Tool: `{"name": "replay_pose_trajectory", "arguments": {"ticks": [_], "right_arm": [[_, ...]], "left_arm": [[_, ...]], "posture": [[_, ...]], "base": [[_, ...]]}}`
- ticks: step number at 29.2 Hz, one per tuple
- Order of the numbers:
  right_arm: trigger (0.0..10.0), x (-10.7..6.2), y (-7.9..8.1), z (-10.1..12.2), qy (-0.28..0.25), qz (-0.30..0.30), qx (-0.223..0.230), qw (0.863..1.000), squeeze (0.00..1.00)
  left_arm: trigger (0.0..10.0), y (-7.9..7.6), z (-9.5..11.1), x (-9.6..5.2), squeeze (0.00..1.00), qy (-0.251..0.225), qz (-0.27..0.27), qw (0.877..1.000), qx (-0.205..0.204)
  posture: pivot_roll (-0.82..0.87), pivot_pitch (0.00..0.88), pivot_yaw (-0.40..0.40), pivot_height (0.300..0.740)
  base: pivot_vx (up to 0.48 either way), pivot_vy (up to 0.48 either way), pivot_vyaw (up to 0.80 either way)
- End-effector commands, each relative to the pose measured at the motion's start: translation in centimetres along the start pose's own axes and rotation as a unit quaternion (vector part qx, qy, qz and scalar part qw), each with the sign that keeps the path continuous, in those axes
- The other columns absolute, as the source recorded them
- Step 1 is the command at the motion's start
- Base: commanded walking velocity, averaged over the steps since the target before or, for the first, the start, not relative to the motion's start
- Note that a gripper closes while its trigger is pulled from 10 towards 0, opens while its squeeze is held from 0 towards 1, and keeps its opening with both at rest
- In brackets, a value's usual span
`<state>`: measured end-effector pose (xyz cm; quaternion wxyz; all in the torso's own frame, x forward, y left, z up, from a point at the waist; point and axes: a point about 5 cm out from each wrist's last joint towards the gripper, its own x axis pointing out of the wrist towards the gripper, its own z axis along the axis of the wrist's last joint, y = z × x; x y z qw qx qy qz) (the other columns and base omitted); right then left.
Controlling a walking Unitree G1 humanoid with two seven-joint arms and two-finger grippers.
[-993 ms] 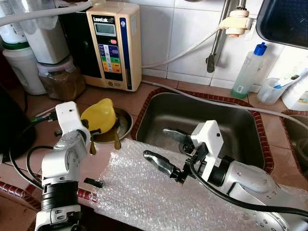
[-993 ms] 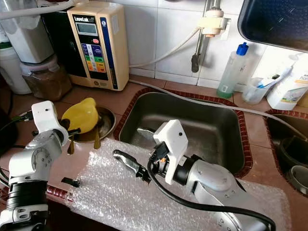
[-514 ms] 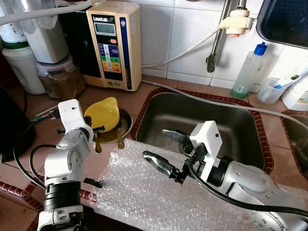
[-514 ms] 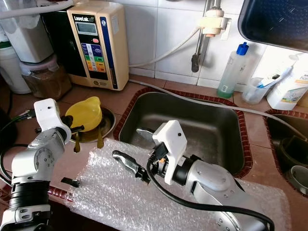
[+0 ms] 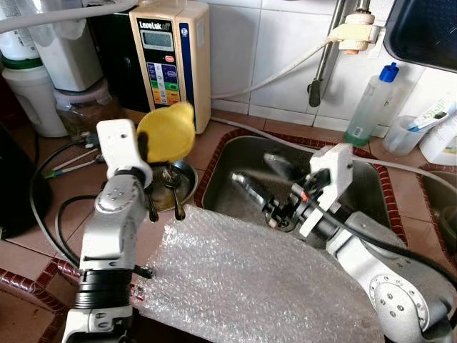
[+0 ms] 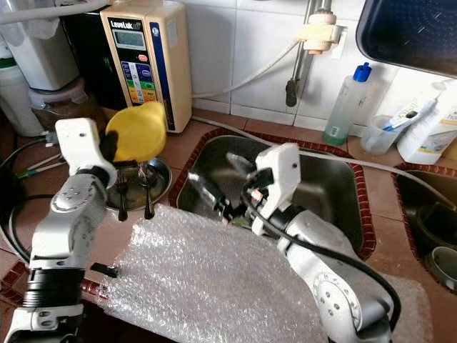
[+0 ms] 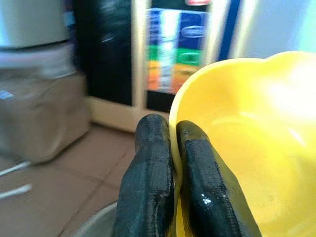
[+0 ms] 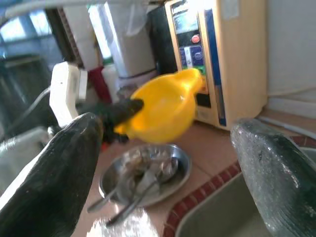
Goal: Kitchen organization
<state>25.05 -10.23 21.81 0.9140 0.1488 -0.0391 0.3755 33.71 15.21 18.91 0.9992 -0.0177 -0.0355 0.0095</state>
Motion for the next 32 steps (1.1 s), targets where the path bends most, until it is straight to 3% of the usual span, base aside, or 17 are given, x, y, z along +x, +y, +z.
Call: {"name": "replay_pose_trajectory", "arguments": {"ticks": [1,4,8,15,23,24,27,28,32], "right_arm": [[10.0,0.1,-0.3,0.2,-0.004,-0.008,0.015,1.0,0.0],[10.0,0.9,-0.7,0.5,-0.025,-0.031,0.055,0.998,0.0],[10.0,1.5,-0.6,0.3,-0.02,-0.038,0.059,0.997,0.0],[10.0,2.1,-2.8,-1.1,0.007,-0.131,0.052,0.99,0.0],[10.0,3.5,-3.1,-1.9,0.006,-0.138,0.051,0.989,0.0],[5.9,3.7,-3.2,-1.9,0.005,-0.143,0.046,0.989,0.0],[5.9,3.9,-3.5,-1.9,0.004,-0.151,0.038,0.988,0.0],[0.0,4.0,-3.7,-2.0,0.004,-0.156,0.041,0.987,0.0],[0.0,4.0,-4.6,-1.9,-0.004,-0.182,0.046,0.982,0.0]], "left_arm": [[0.0,-0.8,0.2,0.0,0.0,-0.012,-0.019,1.0,0.01],[0.0,-3.9,-0.6,-0.6,0.0,-0.03,-0.076,0.996,0.026],[0.0,-5.4,-0.4,-0.8,0.0,-0.05,-0.1,0.994,0.017],[0.0,-6.7,0.6,-1.0,0.0,-0.088,-0.119,0.989,0.021],[0.0,-7.1,0.4,-1.3,0.0,-0.092,-0.13,0.987,0.019],[0.0,-7.2,0.4,-1.4,0.0,-0.092,-0.131,0.987,0.017],[0.0,-7.3,0.4,-1.4,0.0,-0.093,-0.131,0.987,0.013],[0.0,-7.4,0.4,-1.5,0.0,-0.094,-0.134,0.986,0.013],[0.0,-7.8,0.2,-1.9,0.0,-0.094,-0.149,0.984,0.017]], "posture": [[-0.03,0.0,0.003,0.74],[-0.04,0.0,0.005,0.74],[-0.05,0.0,0.003,0.74],[-0.04,0.0,0.0,0.74],[-0.04,0.0,-0.002,0.74],[-0.04,0.0,-0.003,0.74],[-0.04,0.0,-0.004,0.74],[-0.03,0.0,-0.005,0.74],[-0.03,0.0,-0.006,0.74]], "base": [[0.0,0.0,0.0],[0.0,0.0,0.0],[0.0,0.0,0.0],[0.0,0.0,0.0],[0.0,0.0,0.0],[0.0,0.0,0.0],[0.0,0.0,0.0],[0.0,0.0,0.0],[0.0,0.0,0.0]]}}
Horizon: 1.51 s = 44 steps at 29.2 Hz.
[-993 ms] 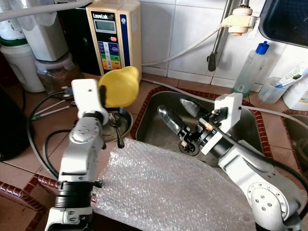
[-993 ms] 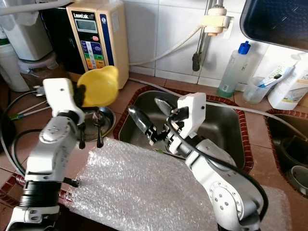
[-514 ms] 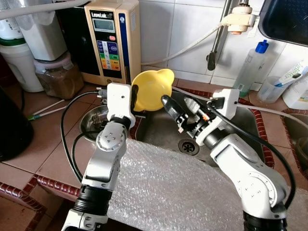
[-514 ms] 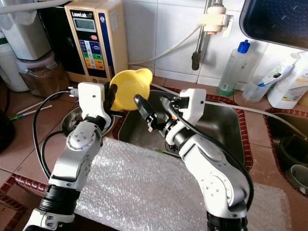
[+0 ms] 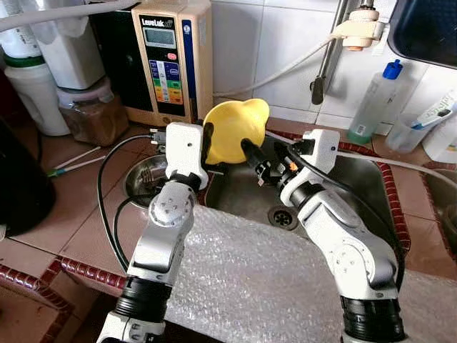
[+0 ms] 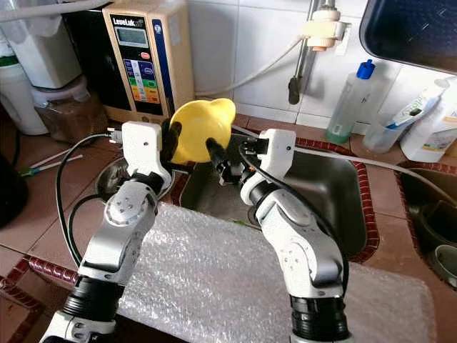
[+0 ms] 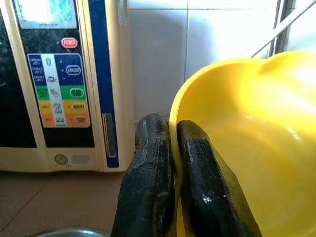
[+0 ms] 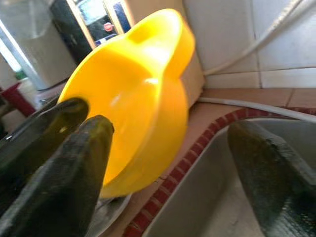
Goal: Kitchen organization
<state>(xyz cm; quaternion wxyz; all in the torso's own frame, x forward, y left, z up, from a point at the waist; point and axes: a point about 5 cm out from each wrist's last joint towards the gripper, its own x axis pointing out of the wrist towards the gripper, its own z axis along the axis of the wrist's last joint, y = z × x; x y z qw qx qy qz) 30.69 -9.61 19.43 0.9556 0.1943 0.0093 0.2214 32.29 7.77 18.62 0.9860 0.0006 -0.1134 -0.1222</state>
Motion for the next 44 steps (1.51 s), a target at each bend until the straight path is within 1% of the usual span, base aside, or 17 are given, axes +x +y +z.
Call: {"name": "replay_pose_trajectory", "arguments": {"ticks": [1,5,6,8,9,13,18,22,23,28,31,33,35,38,42,43,44], "right_arm": [[0.0,0.2,-0.5,0.4,-0.011,-0.018,0.0,1.0,0.0],[0.0,0.2,-0.8,0.3,-0.012,-0.026,-0.002,1.0,0.0],[0.0,0.2,-0.9,0.2,-0.008,-0.033,-0.001,0.999,0.0],[0.0,0.2,-1.0,0.1,-0.007,-0.034,0.0,0.999,0.0],[0.0,0.3,-1.1,0.0,-0.002,-0.04,0.008,0.999,0.0],[0.0,0.4,-1.1,-0.3,0.001,-0.039,0.03,0.999,0.0],[0.0,0.6,-1.1,-0.7,0.009,-0.037,0.037,0.999,0.0],[0.0,1.0,-1.0,-1.1,0.018,-0.04,0.045,0.998,0.0],[0.0,1.1,-1.0,-1.1,0.022,-0.04,0.044,0.998,0.0],[0.0,1.2,-1.1,-0.9,0.022,-0.045,0.04,0.998,0.0],[0.0,1.2,-1.7,-0.9,0.047,-0.08,0.016,0.996,0.0],[0.0,1.2,-2.0,-0.7,0.047,-0.091,0.012,0.995,0.0],[0.0,1.1,-2.5,-0.7,0.053,-0.108,-0.002,0.993,0.0],[0.0,1.1,-3.0,-0.7,0.053,-0.119,0.008,0.991,0.0],[0.0,1.0,-3.3,-0.5,0.051,-0.124,0.002,0.991,0.0],[0.0,1.0,-3.5,-0.4,0.051,-0.132,0.001,0.99,0.0],[0.0,1.0,-3.6,-0.4,0.051,-0.136,0.001,0.989,0.0]], "left_arm": [[0.0,-0.5,0.7,-0.2,0.0,-0.019,-0.016,1.0,0.001],[0.0,-0.7,0.8,-0.3,0.0,-0.022,-0.021,1.0,0.005],[0.0,-0.9,0.8,-0.3,0.0,-0.024,-0.025,0.999,-0.002],[0.0,-1.0,0.8,-0.3,0.0,-0.025,-0.026,0.999,-0.004],[0.0,-1.1,1.0,-0.3,0.0,-0.032,-0.031,0.999,-0.01],[0.0,-1.4,1.2,-0.4,0.0,-0.039,-0.036,0.999,-0.009],[0.0,-1.6,1.3,-0.4,0.0,-0.042,-0.048,0.998,-0.016],[0.0,-2.4,1.6,-0.6,0.0,-0.052,-0.069,0.996,-0.024],[0.0,-2.7,1.6,-0.6,0.0,-0.055,-0.077,0.995,-0.021],[0.0,-2.9,1.7,-0.7,0.0,-0.056,-0.082,0.995,-0.02],[0.0,-3.0,1.8,-0.8,0.0,-0.06,-0.087,0.994,-0.017],[0.0,-2.9,1.8,-0.8,0.0,-0.059,-0.087,0.994,-0.016],[0.0,-2.9,1.8,-0.8,0.0,-0.058,-0.088,0.994,-0.016],[0.0,-3.0,1.7,-0.8,0.0,-0.058,-0.088,0.994,-0.014],[0.0,-3.0,1.7,-0.8,0.0,-0.058,-0.088,0.994,-0.012],[0.2,-2.9,1.6,-0.8,0.0,-0.055,-0.089,0.994,-0.013],[1.1,-3.0,1.5,-0.8,0.0,-0.051,-0.091,0.994,-0.014]], "posture": [[-0.03,0.0,-0.006,0.74],[-0.03,0.0,-0.008,0.74],[-0.03,0.0,-0.007,0.74],[-0.03,0.0,-0.007,0.74],[-0.03,0.0,-0.005,0.74],[-0.03,0.0,-0.004,0.74],[-0.03,0.0,-0.005,0.74],[-0.03,0.0,-0.006,0.74],[-0.03,0.0,-0.006,0.74],[-0.03,0.0,-0.005,0.74],[-0.03,0.0,-0.002,0.74],[-0.03,0.0,-0.001,0.74],[-0.03,0.0,-0.001,0.74],[-0.03,0.0,0.0,0.74],[-0.02,0.0,0.0,0.74],[-0.02,0.0,0.0,0.74],[-0.02,0.0,0.0,0.74]], "base": [[0.0,0.0,0.0],[0.0,0.0,0.0],[0.0,0.0,0.0],[0.0,0.0,0.0],[0.0,0.0,0.0],[0.0,0.0,0.0],[0.0,0.0,0.0],[0.0,0.0,0.0],[0.0,0.0,0.0],[0.0,0.0,0.0],[0.0,0.0,0.0],[0.0,0.0,0.0],[0.0,0.0,0.0],[0.0,0.0,0.0],[0.0,0.0,0.0],[0.0,0.0,0.0],[0.0,0.0,0.0]]}}
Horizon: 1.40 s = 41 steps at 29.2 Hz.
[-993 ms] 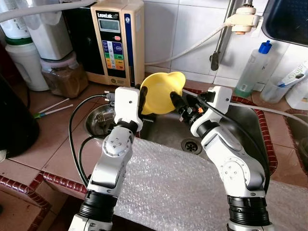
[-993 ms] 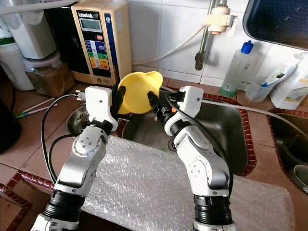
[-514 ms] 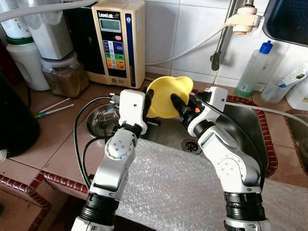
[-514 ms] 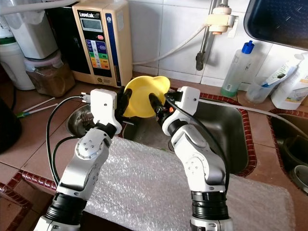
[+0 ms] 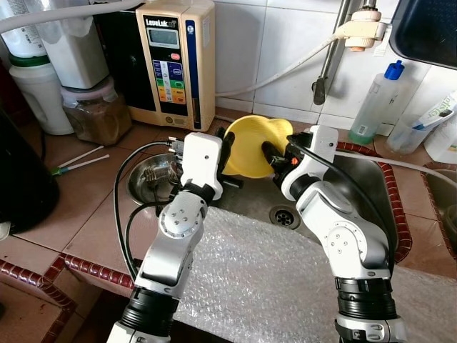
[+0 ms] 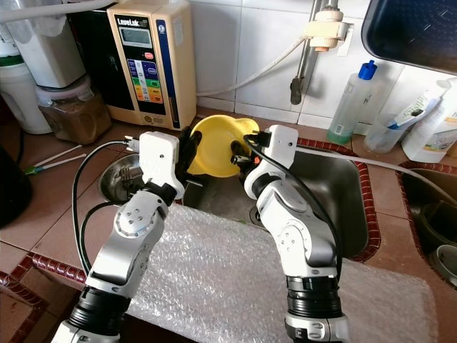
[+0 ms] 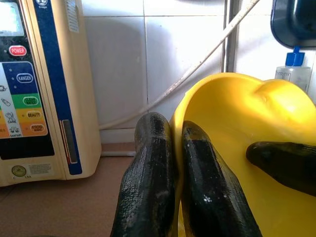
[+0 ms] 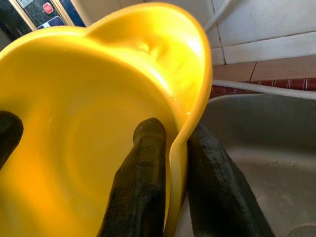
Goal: Kitchen organization
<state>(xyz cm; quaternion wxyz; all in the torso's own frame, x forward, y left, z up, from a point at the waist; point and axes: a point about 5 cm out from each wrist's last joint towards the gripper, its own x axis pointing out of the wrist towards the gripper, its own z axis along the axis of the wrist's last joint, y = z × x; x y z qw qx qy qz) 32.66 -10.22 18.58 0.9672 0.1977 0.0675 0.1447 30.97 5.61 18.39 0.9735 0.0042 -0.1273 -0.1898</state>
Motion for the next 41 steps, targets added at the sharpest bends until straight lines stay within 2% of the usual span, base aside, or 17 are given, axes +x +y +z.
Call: {"name": "replay_pose_trajectory", "arguments": {"ticks": [1,2,3,7,14,18,20,21,22,23,24,29,30,31,32,36,41], "right_arm": [[0.0,-0.1,-2.1,0.0,0.009,-0.052,-0.013,0.999,0.0],[0.0,0.0,-2.1,0.1,0.009,-0.052,-0.013,0.999,0.0],[0.0,0.0,-2.1,0.2,0.007,-0.053,-0.016,0.998,0.0],[0.0,0.1,-2.4,0.4,0.0,-0.061,-0.027,0.998,0.0],[0.0,0.3,-3.1,0.5,-0.009,-0.083,-0.049,0.995,0.0],[0.0,0.3,-4.6,0.0,-0.005,-0.127,-0.107,0.986,0.0],[0.0,0.3,-5.6,-0.2,-0.002,-0.147,-0.118,0.982,0.0],[0.0,0.2,-6.5,-0.4,0.003,-0.166,-0.128,0.978,0.0],[0.0,0.2,-6.5,-0.4,0.003,-0.166,-0.128,0.978,0.0],[0.0,0.1,-7.4,-0.4,0.004,-0.184,-0.136,0.973,0.0],[0.0,0.1,-8.1,-0.5,0.006,-0.195,-0.146,0.97,0.0],[0.0,-0.1,-9.7,-0.3,0.005,-0.223,-0.191,0.956,0.0],[0.0,-0.2,-10.6,-0.4,0.006,-0.241,-0.194,0.951,0.0],[0.0,-0.2,-10.6,-0.4,0.006,-0.241,-0.194,0.951,0.0],[0.0,-0.4,-11.5,-0.4,0.013,-0.258,-0.21,0.943,0.0],[0.0,-0.9,-13.0,-1.0,0.03,-0.285,-0.219,0.933,0.0],[0.0,-1.2,-13.6,-2.0,0.05,-0.287,-0.228,0.929,0.0]], "left_arm": [[1.1,-0.5,1.5,0.1,0.0,-0.035,-0.023,0.999,-0.011],[7.8,-0.6,1.2,0.1,0.0,-0.025,-0.027,0.999,-0.016],[10.0,-0.7,0.8,0.0,1.0,-0.007,-0.032,0.999,-0.03],[10.0,-0.9,0.4,0.0,1.0,0.006,-0.047,0.998,-0.05],[10.0,-1.0,0.3,0.2,1.0,0.014,-0.06,0.997,-0.055],[10.0,-0.8,0.2,0.2,1.0,0.028,-0.066,0.996,-0.058],[10.0,-0.4,0.0,0.0,1.0,0.04,-0.062,0.995,-0.068],[10.0,0.0,-0.8,-0.2,1.0,0.075,-0.053,0.993,-0.078],[10.0,0.0,-0.8,-0.2,1.0,0.075,-0.053,0.993,-0.078],[10.0,0.4,-1.8,-0.6,1.0,0.108,-0.04,0.987,-0.113],[10.0,0.7,-2.3,-1.0,1.0,0.12,-0.036,0.985,-0.121],[10.0,1.2,-3.4,-1.8,1.0,0.151,-0.043,0.983,-0.1],[10.0,1.2,-3.5,-2.0,1.0,0.159,-0.043,0.981,-0.102],[10.0,1.2,-3.5,-2.0,1.0,0.159,-0.043,0.981,-0.102],[10.0,1.2,-3.6,-2.1,1.0,0.168,-0.047,0.979,-0.101],[10.0,1.1,-3.5,-2.1,1.0,0.178,-0.05,0.977,-0.103],[10.0,1.3,-3.3,-2.2,1.0,0.184,-0.053,0.977,-0.096]], "posture": [[-0.02,0.0,0.0,0.74],[-0.02,0.0,-0.001,0.74],[-0.02,0.0,-0.002,0.74],[-0.01,0.0,-0.002,0.74],[0.0,0.0,-0.001,0.74],[0.01,0.0,0.0,0.74],[0.01,0.0,-0.001,0.74],[0.02,0.0,-0.003,0.74],[0.02,0.0,-0.003,0.74],[0.02,0.0,-0.004,0.74],[0.02,0.0,-0.005,0.74],[0.02,0.0,-0.005,0.74],[0.03,0.0,-0.005,0.74],[0.03,0.0,-0.005,0.74],[0.03,0.0,-0.004,0.74],[0.03,0.0,-0.004,0.74],[0.03,0.0,0.001,0.74]], "base": [[0.0,0.0,0.0],[0.0,0.0,0.0],[0.0,0.0,0.0],[0.0,0.0,0.0],[0.0,0.0,0.0],[0.0,0.0,0.0],[0.0,0.0,0.0],[0.0,0.0,0.0],[0.0,0.0,0.0],[0.0,0.0,0.0],[0.0,0.0,0.0],[0.0,0.0,0.0],[0.0,0.0,0.0],[0.0,0.0,0.0],[0.0,0.0,0.0],[0.0,0.0,0.0],[0.0,0.0,0.0]]}}
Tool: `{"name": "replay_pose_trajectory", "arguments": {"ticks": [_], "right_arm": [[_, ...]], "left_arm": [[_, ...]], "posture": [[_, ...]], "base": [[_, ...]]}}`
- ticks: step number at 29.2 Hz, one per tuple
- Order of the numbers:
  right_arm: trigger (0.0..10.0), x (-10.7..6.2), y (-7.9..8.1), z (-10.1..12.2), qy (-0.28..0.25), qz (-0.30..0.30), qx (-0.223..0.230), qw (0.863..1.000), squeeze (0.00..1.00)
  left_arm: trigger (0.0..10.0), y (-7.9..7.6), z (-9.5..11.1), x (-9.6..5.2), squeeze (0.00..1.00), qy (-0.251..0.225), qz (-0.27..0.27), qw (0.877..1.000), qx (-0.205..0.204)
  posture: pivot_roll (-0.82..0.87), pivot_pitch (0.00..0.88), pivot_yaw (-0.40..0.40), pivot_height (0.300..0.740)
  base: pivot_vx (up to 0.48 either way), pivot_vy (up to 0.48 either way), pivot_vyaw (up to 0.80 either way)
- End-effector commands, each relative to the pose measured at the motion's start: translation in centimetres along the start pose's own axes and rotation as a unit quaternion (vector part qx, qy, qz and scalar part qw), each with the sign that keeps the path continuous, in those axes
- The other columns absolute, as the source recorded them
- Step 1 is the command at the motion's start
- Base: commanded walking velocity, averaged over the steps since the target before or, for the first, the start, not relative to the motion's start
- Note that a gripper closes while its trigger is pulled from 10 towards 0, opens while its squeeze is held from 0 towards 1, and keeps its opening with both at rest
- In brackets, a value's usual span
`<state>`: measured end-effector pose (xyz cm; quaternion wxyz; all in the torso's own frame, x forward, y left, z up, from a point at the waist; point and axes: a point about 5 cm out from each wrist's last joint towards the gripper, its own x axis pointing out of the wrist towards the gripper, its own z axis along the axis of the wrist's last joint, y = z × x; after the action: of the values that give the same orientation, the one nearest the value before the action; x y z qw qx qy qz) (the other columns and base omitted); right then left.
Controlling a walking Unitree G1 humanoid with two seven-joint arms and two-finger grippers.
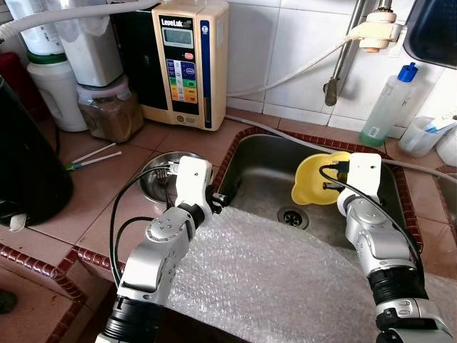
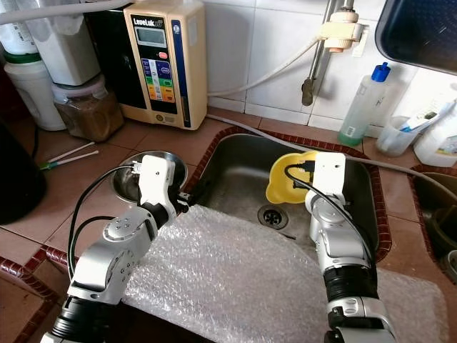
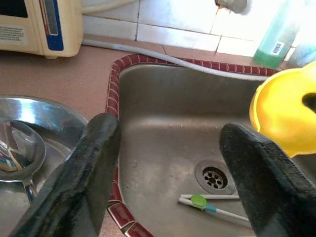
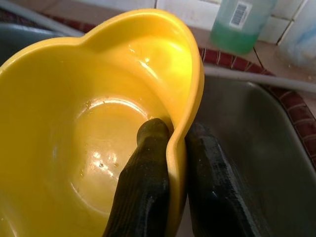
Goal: Kitchen organization
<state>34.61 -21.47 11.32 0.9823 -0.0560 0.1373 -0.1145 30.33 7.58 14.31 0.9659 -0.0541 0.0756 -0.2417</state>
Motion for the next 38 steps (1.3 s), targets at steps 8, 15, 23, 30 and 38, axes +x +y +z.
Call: {"name": "replay_pose_trajectory", "arguments": {"ticks": [8,15,23,30,38], "right_arm": [[10.0,0.0,0.5,-1.5,0.029,0.014,-0.004,0.999,1.0],[10.0,0.1,0.7,-1.8,0.038,0.019,0.006,0.999,1.0],[10.0,0.1,0.7,-2.0,0.038,0.023,0.012,0.999,1.0],[10.0,0.0,0.9,-1.1,0.008,0.033,0.029,0.999,1.0],[10.0,-0.3,1.4,-0.5,0.003,0.052,0.034,0.998,1.0]], "left_arm": [[10.0,-0.1,0.1,-0.2,1.0,0.02,-0.004,1.0,0.016],[10.0,-0.4,-0.6,-0.3,1.0,0.054,-0.024,0.998,0.024],[10.0,-0.5,-0.6,-0.4,1.0,0.061,-0.028,0.997,0.028],[10.0,-0.4,-0.1,-0.3,1.0,0.052,-0.018,0.998,0.04],[10.0,0.2,0.7,-0.5,1.0,0.043,0.002,0.998,0.052]], "posture": [[0.03,0.0,0.007,0.74],[0.03,0.0,0.006,0.74],[0.03,0.0,0.006,0.74],[0.03,0.0,0.006,0.74],[0.04,0.0,0.005,0.74]], "base": [[0.0,0.0,0.0],[0.0,0.0,0.0],[0.0,0.0,0.0],[0.0,0.0,0.0],[0.0,0.0,0.0]]}}
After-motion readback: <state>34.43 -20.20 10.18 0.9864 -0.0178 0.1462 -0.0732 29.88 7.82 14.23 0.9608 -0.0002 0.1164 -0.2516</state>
